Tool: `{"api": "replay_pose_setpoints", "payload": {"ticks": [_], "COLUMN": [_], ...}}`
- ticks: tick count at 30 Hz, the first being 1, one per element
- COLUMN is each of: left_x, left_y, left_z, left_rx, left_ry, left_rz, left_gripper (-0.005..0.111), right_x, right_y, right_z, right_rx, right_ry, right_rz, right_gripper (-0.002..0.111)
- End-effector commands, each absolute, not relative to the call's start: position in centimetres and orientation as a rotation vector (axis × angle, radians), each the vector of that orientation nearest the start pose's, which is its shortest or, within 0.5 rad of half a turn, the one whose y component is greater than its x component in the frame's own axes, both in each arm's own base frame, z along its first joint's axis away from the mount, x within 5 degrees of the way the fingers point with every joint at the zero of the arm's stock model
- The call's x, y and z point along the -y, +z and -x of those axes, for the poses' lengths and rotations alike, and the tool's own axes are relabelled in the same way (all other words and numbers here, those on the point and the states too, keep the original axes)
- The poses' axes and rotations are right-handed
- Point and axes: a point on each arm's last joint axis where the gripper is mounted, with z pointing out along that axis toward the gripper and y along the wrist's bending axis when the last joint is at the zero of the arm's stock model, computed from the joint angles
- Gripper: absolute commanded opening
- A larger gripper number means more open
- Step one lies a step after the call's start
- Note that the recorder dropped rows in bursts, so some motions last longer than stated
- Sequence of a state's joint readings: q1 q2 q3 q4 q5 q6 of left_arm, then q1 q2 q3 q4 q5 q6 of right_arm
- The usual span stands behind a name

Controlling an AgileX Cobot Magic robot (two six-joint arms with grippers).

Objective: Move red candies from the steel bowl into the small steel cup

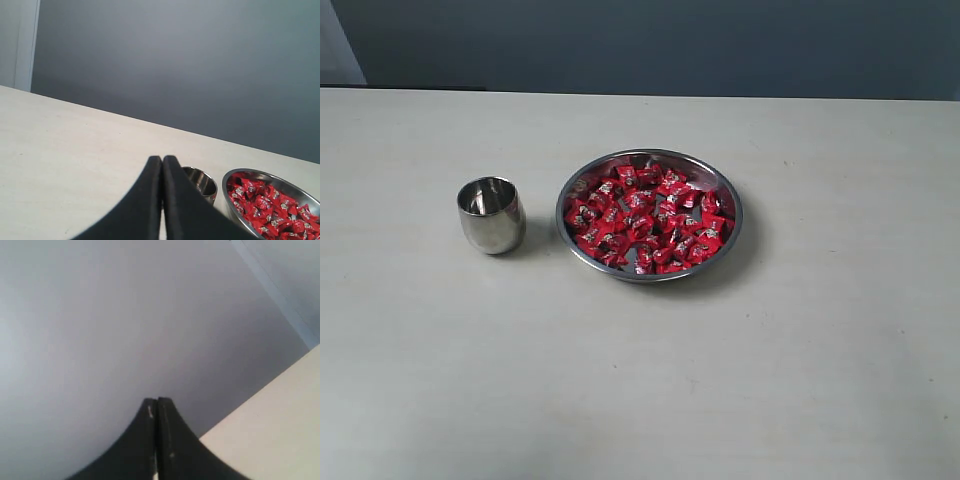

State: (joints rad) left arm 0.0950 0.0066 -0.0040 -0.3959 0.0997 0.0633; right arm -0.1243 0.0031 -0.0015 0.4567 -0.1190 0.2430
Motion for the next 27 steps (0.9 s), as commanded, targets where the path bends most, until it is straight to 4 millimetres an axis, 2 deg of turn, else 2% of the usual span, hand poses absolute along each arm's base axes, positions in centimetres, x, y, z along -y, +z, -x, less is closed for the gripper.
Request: {"api": "replay_pose_setpoints", "payload": {"ticks": [1,4,6,8,9,10,11,12,13,14,15,16,17,18,20,22,24,26,27], "left_x": [-0.2,-0.2,-0.2,-0.2,-0.2,-0.2,-0.2,-0.2,-0.2,-0.2,-0.2,-0.2,-0.2,-0.2,-0.2,-0.2,-0.2,-0.2,-0.2], "left_y": [20.5,20.5,20.5,20.5,20.5,20.5,20.5,20.5,20.5,20.5,20.5,20.5,20.5,20.5,20.5,20.5,20.5,20.5,20.5], "left_z": [-5.6,-5.6,-5.6,-5.6,-5.6,-5.6,-5.6,-5.6,-5.6,-5.6,-5.6,-5.6,-5.6,-5.6,-5.6,-5.6,-5.6,-5.6,-5.6], "left_rx": [-1.547,-1.547,-1.547,-1.547,-1.547,-1.547,-1.547,-1.547,-1.547,-1.547,-1.547,-1.547,-1.547,-1.547,-1.547,-1.547,-1.547,-1.547,-1.547], "left_ry": [-0.223,-0.223,-0.223,-0.223,-0.223,-0.223,-0.223,-0.223,-0.223,-0.223,-0.223,-0.223,-0.223,-0.223,-0.223,-0.223,-0.223,-0.223,-0.223], "left_rz": [0.313,0.313,0.313,0.313,0.313,0.313,0.313,0.313,0.313,0.313,0.313,0.313,0.313,0.313,0.313,0.313,0.313,0.313,0.313], "left_gripper": [0.0,0.0,0.0,0.0,0.0,0.0,0.0,0.0,0.0,0.0,0.0,0.0,0.0,0.0,0.0,0.0,0.0,0.0,0.0], "right_x": [1.4,1.2,1.0,0.9,1.1,1.2,1.6,1.8,2.0,1.7,1.1,0.0,-0.8,-2.5,-6.2,-10.7,-13.8,-17.1,-18.0], "right_y": [22.5,22.5,24.1,27.7,30.5,32.1,35.3,36.8,38.8,38.8,39.4,38.5,37.7,35.9,31.8,27.4,25.4,22.9,22.2], "right_z": [-5.3,-5.3,-5.4,-6.4,-8.0,-9.3,-12.7,-14.8,-19.3,-23.1,-25.9,-29.9,-31.8,-34.6,-38.1,-40.0,-40.4,-40.4,-40.5], "right_rx": [-1.209,-1.246,-1.282,-1.337,-1.382,-1.404,-1.472,-1.522,-1.681,-1.866,-1.967,-2.128,-2.213,-2.337,-2.508,-2.592,-2.58,-2.547,-2.54], "right_ry": [0.471,0.411,0.333,0.251,0.194,0.167,0.099,0.074,0.001,-0.056,-0.078,-0.094,-0.082,-0.044,0.073,0.302,0.455,0.558,0.554], "right_rz": [-0.634,-0.57,-0.48,-0.401,-0.357,-0.336,-0.283,-0.261,-0.187,-0.108,-0.043,0.044,0.084,0.156,0.382,0.612,0.749,0.892,0.904], "right_gripper": [-0.001,-0.001,-0.001,-0.001,-0.001,-0.001,-0.001,-0.001,-0.001,-0.001,-0.001,-0.001,-0.001,-0.001,-0.001,-0.001,0.005,0.025,0.033]}}
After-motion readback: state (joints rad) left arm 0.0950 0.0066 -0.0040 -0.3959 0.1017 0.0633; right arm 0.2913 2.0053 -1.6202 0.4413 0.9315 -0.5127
